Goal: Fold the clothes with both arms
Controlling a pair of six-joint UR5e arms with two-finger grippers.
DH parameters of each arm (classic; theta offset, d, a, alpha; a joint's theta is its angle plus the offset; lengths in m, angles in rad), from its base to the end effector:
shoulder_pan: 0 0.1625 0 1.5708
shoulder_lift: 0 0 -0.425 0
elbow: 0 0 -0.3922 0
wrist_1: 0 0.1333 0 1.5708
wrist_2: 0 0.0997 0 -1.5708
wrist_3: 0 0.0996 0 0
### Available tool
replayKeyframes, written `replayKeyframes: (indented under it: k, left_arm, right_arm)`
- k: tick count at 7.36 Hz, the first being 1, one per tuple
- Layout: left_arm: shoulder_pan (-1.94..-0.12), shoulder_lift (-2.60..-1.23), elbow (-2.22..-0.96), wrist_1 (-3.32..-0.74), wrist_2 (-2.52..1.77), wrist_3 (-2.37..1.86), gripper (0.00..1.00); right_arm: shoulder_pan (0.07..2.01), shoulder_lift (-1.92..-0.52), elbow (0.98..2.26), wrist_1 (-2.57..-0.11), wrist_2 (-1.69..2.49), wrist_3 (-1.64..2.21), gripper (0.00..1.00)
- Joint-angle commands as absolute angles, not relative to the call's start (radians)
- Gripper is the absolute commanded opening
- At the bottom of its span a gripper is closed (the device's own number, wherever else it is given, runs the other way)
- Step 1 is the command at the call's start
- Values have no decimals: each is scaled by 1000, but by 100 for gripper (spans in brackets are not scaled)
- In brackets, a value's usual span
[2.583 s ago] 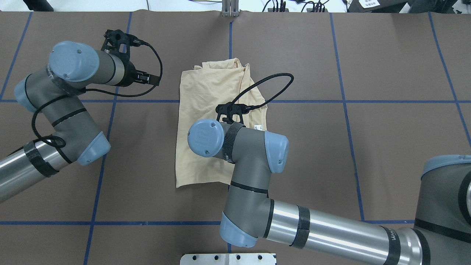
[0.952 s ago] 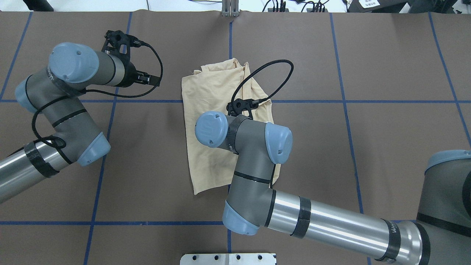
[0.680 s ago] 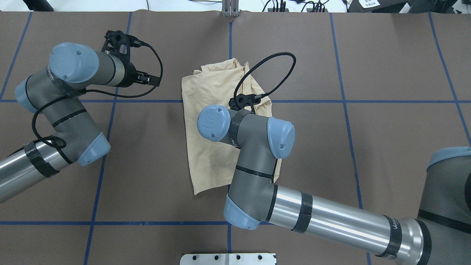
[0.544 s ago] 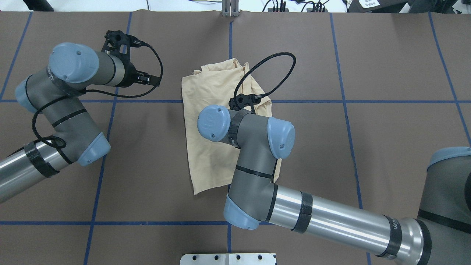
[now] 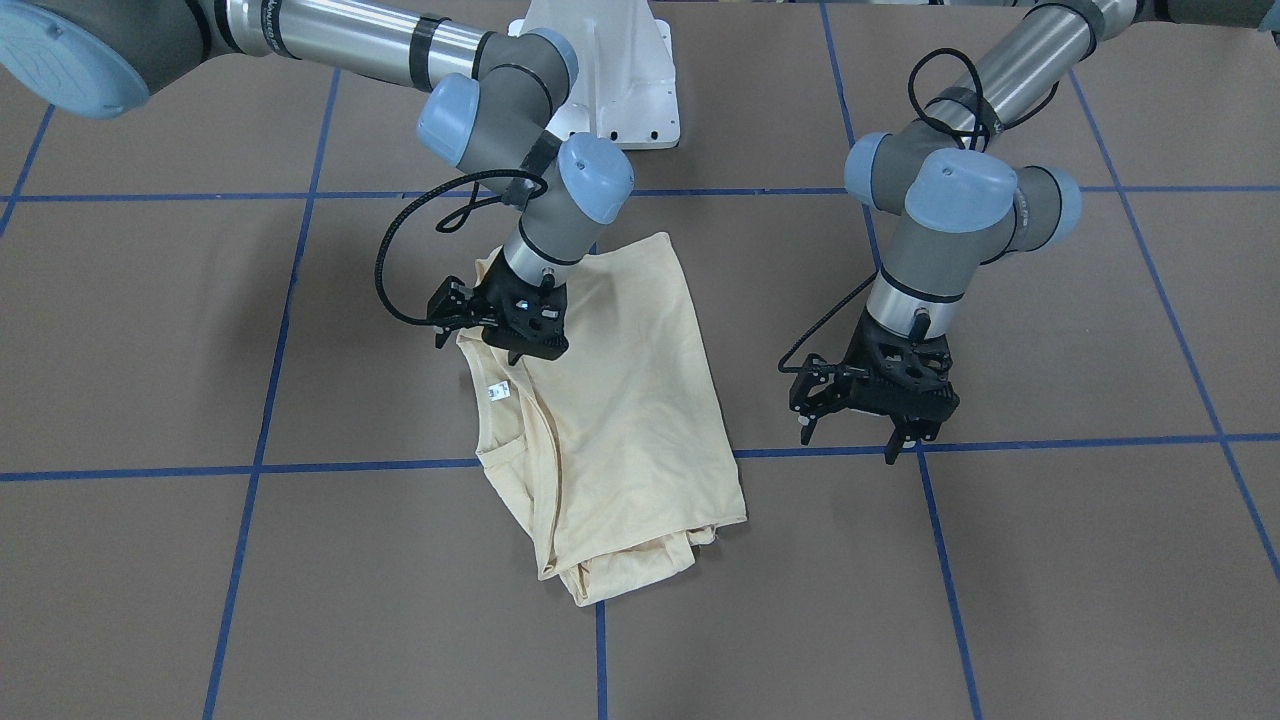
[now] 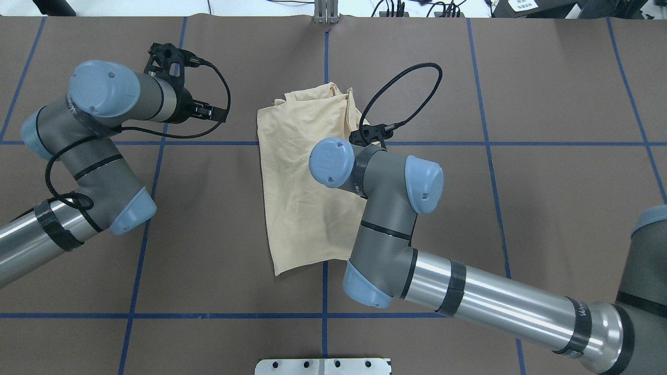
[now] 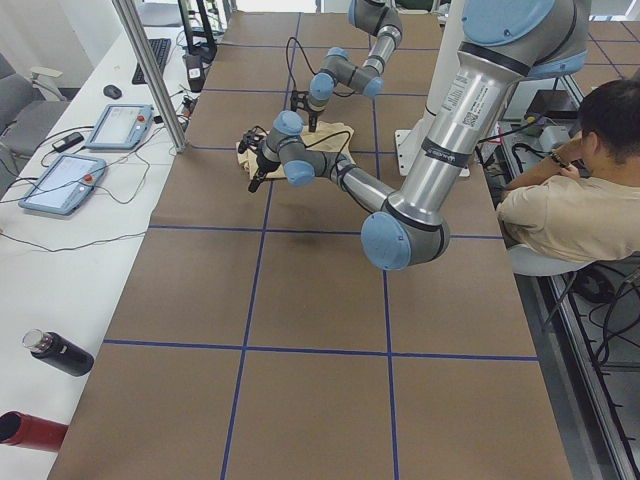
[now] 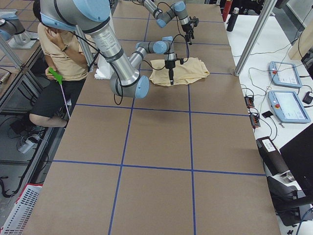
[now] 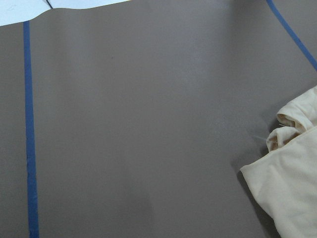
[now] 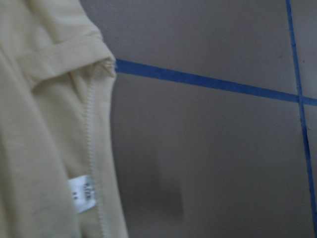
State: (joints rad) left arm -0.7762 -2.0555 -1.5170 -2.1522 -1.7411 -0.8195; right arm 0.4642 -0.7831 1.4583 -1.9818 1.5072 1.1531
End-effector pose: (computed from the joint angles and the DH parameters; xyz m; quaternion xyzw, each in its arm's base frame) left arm 0.4111 -0.5668 0.3422 0.2804 0.4003 0.0304 0.8719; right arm -0.5898 -0.4515 0.2871 0.0847 -0.1056 0.0272 0.9904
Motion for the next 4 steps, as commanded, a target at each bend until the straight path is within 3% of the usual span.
replayKeyframes:
  k: [1,4]
  left_arm:
    - [-776,-2056,-1519,-2152,-1741,-819,100]
    - [-776,-2056,-1517,-2152,-1741,-818,100]
  right_arm:
    - [476,-944,1627,-1985,1503,1123,100]
    - [492,-854,1677,-1996,1511,1127,100]
